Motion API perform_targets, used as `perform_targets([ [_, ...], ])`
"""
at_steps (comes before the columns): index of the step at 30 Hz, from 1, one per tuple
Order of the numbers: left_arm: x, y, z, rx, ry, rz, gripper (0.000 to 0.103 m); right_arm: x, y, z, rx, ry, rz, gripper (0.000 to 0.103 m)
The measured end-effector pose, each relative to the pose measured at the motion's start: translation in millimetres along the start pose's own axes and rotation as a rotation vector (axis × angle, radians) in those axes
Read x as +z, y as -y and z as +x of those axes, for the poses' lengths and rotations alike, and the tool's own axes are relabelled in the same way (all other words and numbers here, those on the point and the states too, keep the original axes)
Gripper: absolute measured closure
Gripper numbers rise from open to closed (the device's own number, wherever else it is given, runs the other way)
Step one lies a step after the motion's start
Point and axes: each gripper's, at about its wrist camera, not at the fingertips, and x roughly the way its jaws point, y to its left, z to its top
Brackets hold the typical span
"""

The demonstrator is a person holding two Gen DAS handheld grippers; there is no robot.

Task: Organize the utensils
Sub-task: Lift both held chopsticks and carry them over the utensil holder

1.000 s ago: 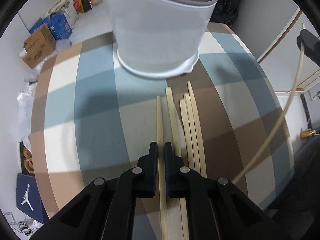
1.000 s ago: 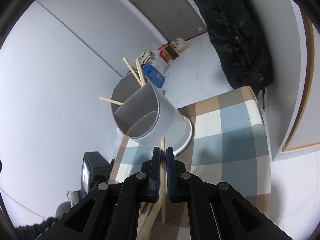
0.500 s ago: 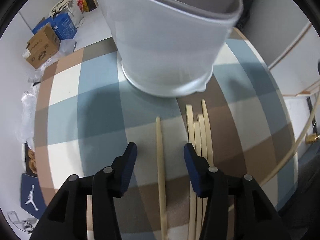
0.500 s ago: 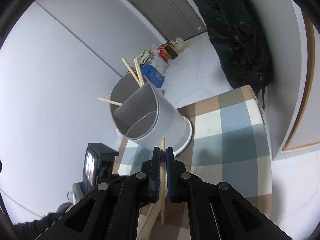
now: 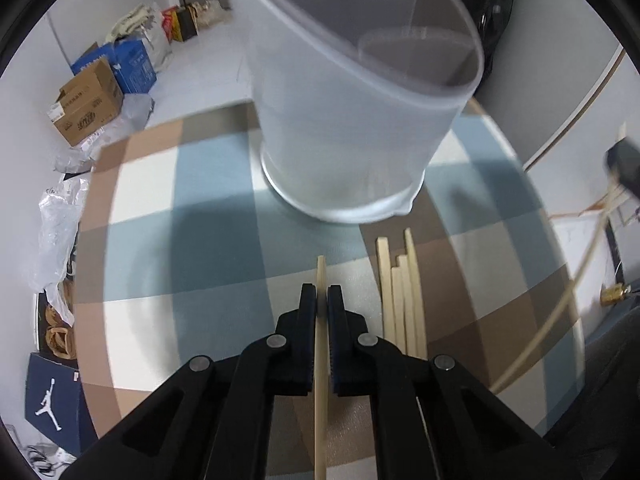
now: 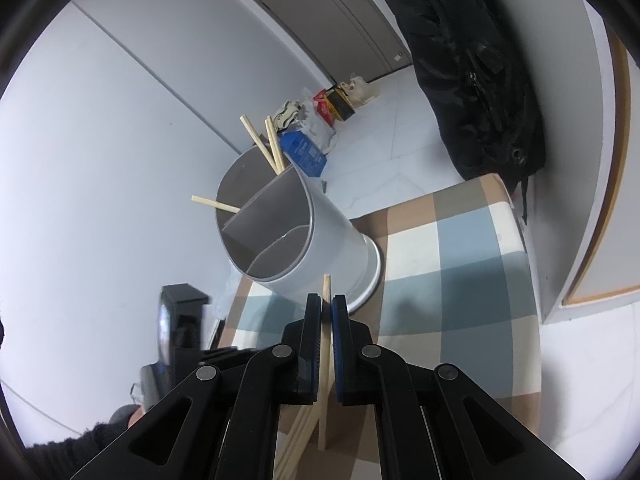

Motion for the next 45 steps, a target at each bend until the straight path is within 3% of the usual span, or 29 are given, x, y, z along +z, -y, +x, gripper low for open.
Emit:
perform_targets([
  [8, -6, 1, -65, -0.024, 0.212, -0.071, 0.101, 0, -14, -12, 0.014, 0.052, -0.056, 0.098],
  [13, 1, -8, -80, -0.03, 0.294, -0.071, 0.101, 1, -31, -23, 0.019, 0.094, -0.11, 0.098],
  [32, 25, -2, -145, -0.074, 0.482, 0.001, 0.102, 32, -97, -49, 0.031, 0.194, -0.261, 0.099],
  [45, 79, -2, -193, -0.09, 0.573, 0.034, 0.102, 104, -137, -60, 0.039, 0.269, -0.354, 0.099],
])
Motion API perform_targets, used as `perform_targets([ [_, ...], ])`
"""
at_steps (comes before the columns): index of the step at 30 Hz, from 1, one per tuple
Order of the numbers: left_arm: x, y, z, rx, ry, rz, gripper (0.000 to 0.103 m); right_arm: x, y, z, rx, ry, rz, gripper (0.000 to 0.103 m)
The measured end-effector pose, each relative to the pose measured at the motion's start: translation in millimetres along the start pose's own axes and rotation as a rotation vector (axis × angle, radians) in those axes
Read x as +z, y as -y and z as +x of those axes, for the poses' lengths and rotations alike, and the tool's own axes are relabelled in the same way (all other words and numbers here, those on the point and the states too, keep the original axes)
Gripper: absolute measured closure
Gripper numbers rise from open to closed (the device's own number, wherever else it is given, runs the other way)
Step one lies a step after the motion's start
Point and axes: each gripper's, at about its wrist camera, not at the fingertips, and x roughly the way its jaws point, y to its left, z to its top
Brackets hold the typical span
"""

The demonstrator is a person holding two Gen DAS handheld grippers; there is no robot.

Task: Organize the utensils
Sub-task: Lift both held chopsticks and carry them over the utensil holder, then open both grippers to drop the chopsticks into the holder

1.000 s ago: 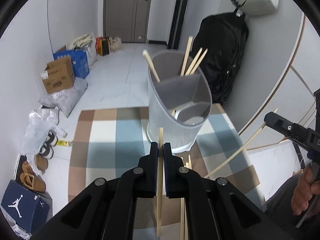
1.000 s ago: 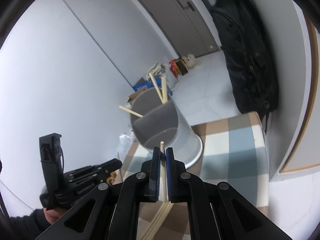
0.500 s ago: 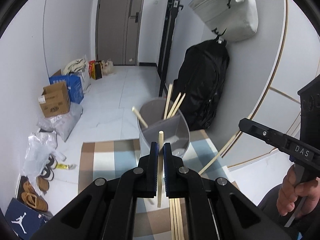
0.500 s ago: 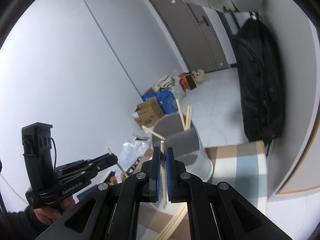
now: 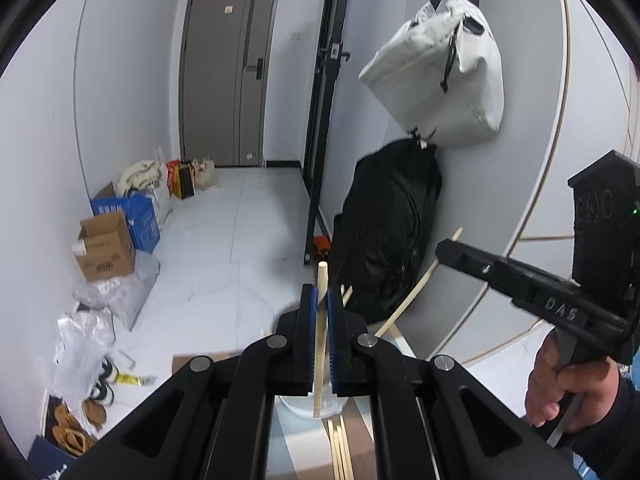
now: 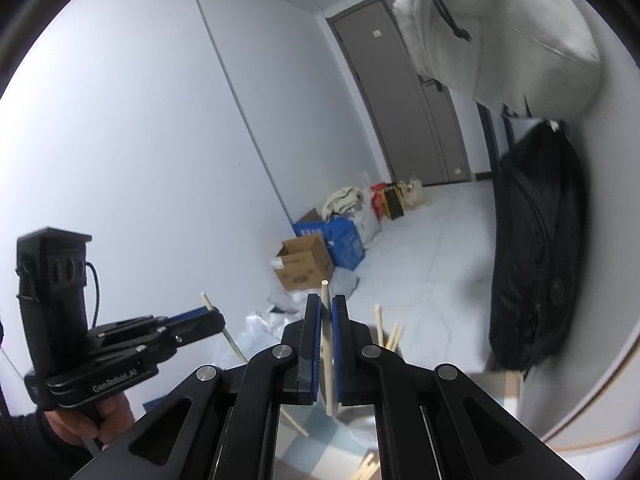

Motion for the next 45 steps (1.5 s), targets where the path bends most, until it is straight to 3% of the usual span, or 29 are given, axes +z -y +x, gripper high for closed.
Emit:
perform_targets([
  [8, 25, -6, 17, 0.01, 0.033, 0.007, 0.102, 28, 2, 25, -0.02, 0.008, -0.017, 0.099],
  [20, 29, -22, 57, 0.016, 0.021, -0.023, 0.102, 37, 8, 59, -0.065, -0.016, -0.086, 0.099],
  [38, 9, -26, 90, -0.025, -0.033, -0.025, 0.102, 13, 20, 94, -0.053, -0.106, -0.094, 0.099],
  [45, 4, -29, 101, -0.075, -0.07, -0.024, 0.101, 7, 31, 105, -0.028, -0.131, -0.052, 0.098],
])
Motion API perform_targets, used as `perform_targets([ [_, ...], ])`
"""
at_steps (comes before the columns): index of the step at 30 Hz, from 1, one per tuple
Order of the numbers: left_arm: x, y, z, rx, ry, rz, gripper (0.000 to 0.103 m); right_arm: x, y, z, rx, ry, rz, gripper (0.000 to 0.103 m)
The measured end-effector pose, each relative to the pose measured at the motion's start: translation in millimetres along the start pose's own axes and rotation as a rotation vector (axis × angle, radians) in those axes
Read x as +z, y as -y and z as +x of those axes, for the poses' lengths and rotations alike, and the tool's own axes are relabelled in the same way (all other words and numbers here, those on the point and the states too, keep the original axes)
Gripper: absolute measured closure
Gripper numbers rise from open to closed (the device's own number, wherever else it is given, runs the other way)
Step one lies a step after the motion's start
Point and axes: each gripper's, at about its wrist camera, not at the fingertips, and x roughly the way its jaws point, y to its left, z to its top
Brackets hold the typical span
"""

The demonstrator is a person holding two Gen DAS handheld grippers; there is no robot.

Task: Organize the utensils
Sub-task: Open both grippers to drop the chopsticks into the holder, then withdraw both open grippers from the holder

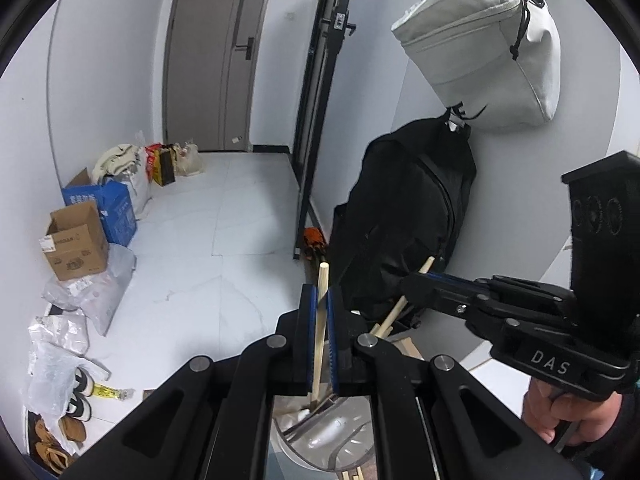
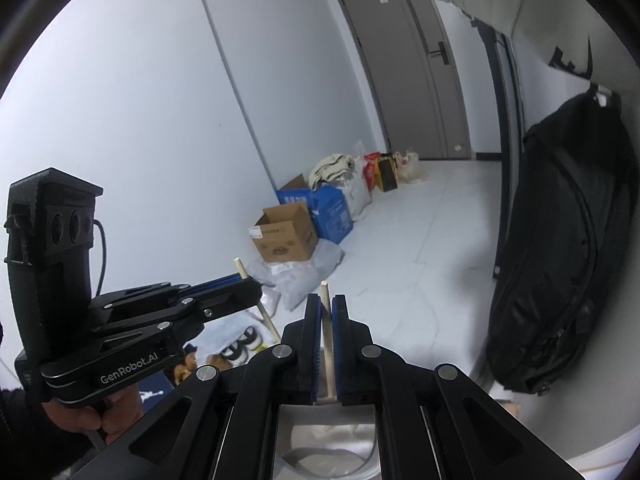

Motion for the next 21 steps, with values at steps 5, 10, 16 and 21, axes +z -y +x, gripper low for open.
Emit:
perform_targets([
  [5, -2, -1, 9, -0.006, -0.055, 0.003, 0.096, -9, 14, 9, 0.054, -0.04, 0.09, 0.096],
  [10, -6, 0, 5, 0.005, -0.05, 0.002, 0.07, -17, 29, 9, 0.08, -0.052, 0.163, 0.091],
  [16, -8, -7, -1, 0.029, -0.046, -0.048, 0.068, -23, 27, -5, 0.074, -0.013, 0.16, 0.071],
  [21, -13, -3, -12, 0.087, -0.034, -0.045, 0.063, -25, 27, -21, 0.064, 0.023, 0.167, 0.066],
])
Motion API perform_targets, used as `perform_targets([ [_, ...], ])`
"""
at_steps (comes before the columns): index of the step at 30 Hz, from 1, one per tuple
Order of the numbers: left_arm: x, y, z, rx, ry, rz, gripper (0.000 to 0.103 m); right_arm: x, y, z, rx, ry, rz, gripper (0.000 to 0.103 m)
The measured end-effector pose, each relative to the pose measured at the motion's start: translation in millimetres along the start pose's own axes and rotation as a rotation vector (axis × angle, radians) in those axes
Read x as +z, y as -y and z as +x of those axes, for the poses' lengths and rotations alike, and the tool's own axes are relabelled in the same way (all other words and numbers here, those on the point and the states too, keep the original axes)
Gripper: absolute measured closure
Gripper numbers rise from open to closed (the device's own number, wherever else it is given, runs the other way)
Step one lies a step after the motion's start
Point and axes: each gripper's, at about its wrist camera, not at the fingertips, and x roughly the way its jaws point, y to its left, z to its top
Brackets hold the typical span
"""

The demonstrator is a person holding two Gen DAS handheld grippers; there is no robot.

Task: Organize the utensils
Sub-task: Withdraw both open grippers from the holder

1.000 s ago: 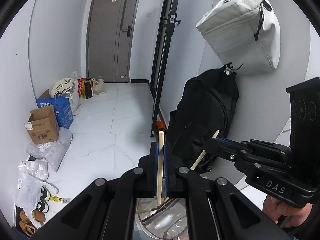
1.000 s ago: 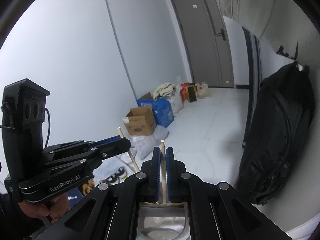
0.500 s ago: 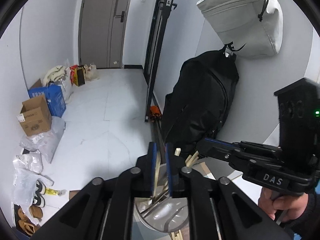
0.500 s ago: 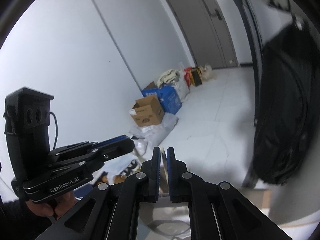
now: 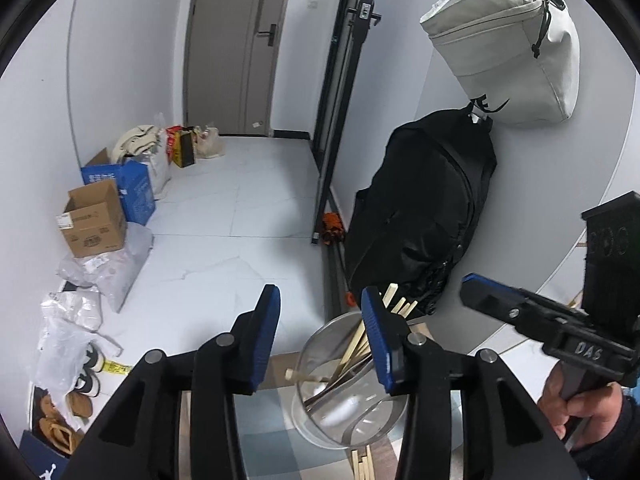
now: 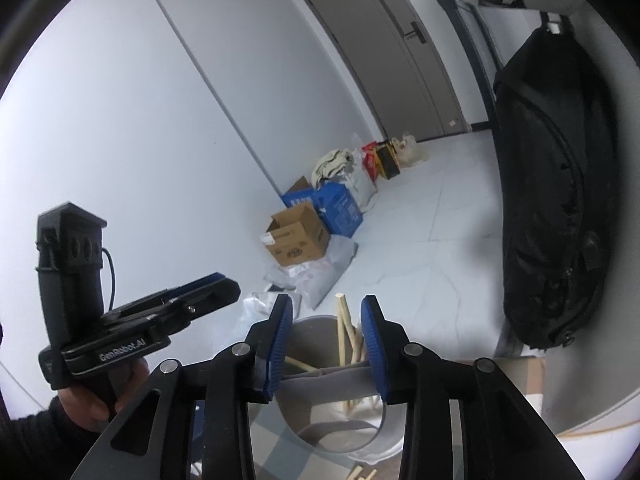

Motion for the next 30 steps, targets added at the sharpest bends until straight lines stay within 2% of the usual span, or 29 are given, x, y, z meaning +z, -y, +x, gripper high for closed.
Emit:
perform_targets([
  [1, -1, 0, -3, 0.009, 0.003, -0.002, 0.058, -1, -1, -3, -0.001, 0.006, -0.001, 0.062],
  [3, -5, 2, -11, 0.025, 0.022, -0.01, 0.053, -3, -3, -10, -0.001, 0.015, -0.001, 0.059],
  [6, -10, 6, -21, 0.056, 0.04, -0.005, 0.053, -6, -9, -19, -0.002, 0.026, -0.006, 0.054],
  [8, -12, 9, -27, 0.086, 0.045, -0.007, 0.048, -8, -13, -25, -0.002, 0.037, -0.007, 0.044],
  [10, -15, 10, -35, 0.108, 0.062, -0.015, 0.037, -10, -17, -33, -0.006, 0.051, -0.008, 0.039],
  [12, -18, 12, -42, 0.132, 0.078, -0.019, 0.033, -14, -20, -40, -0.006, 0.063, -0.007, 0.037],
  [18, -25, 19, -61, 0.167, 0.103, -0.018, 0.031, -25, -29, -58, -0.016, 0.076, -0.006, 0.029],
  [21, -30, 22, -69, 0.176, 0.115, -0.031, 0.024, -31, -32, -67, -0.019, 0.084, -0.005, 0.023],
  [30, -54, 27, -87, 0.202, 0.132, -0.03, 0.023, -58, -42, -89, -0.055, 0.097, -0.009, 0.012],
])
